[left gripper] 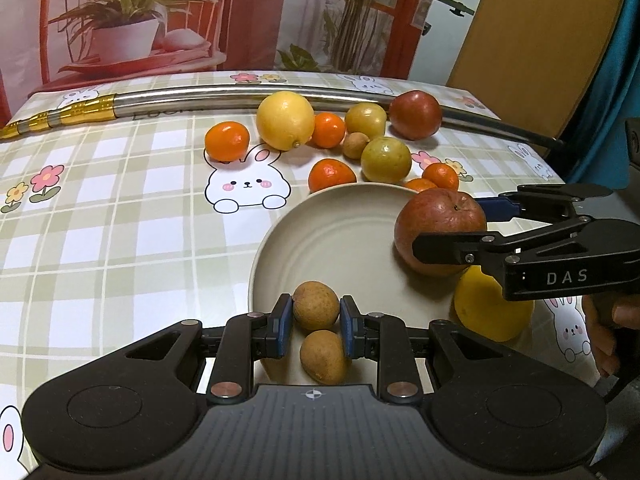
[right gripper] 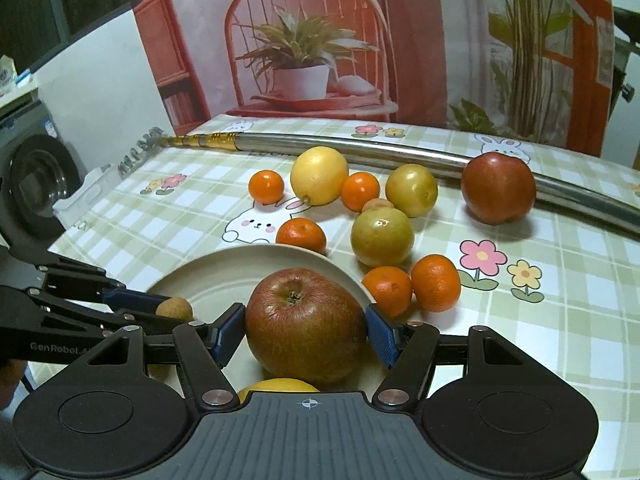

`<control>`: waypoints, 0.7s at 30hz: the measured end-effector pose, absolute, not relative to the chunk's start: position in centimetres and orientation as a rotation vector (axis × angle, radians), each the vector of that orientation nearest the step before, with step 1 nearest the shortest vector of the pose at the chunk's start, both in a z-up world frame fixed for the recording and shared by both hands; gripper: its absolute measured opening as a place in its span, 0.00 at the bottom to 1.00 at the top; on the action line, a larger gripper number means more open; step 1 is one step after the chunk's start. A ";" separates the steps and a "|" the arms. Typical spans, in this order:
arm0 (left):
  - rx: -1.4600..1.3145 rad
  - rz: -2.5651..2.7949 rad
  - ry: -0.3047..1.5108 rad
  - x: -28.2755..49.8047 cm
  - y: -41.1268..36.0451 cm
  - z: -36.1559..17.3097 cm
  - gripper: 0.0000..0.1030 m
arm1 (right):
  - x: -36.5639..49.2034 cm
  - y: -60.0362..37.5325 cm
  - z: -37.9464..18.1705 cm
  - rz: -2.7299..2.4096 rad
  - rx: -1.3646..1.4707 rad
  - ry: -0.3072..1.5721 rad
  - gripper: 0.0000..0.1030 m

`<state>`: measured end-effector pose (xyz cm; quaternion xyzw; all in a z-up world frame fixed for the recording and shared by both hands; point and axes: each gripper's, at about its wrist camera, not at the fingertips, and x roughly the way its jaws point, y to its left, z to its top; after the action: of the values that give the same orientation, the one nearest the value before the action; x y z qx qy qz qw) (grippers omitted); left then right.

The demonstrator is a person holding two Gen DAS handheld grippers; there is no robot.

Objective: Organize fruits
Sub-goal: 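Open the left tool over the plate while the right tool lowers the apple onto it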

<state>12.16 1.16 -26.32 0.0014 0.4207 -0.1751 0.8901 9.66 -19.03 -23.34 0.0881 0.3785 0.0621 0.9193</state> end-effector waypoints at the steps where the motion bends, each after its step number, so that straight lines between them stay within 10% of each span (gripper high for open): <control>1: 0.003 -0.362 0.874 12.1 1.1 -26.3 0.26 | 9.6 -19.0 -23.3 0.126 0.175 0.779 0.60; 21: -0.095 -0.361 0.830 12.6 2.2 -23.3 0.41 | 8.3 -20.1 -20.4 0.086 0.160 0.722 0.60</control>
<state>12.57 2.16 -23.29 -0.0459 0.4010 -0.1743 0.8981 8.29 -20.06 -20.36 0.0784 0.3528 0.0418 0.9315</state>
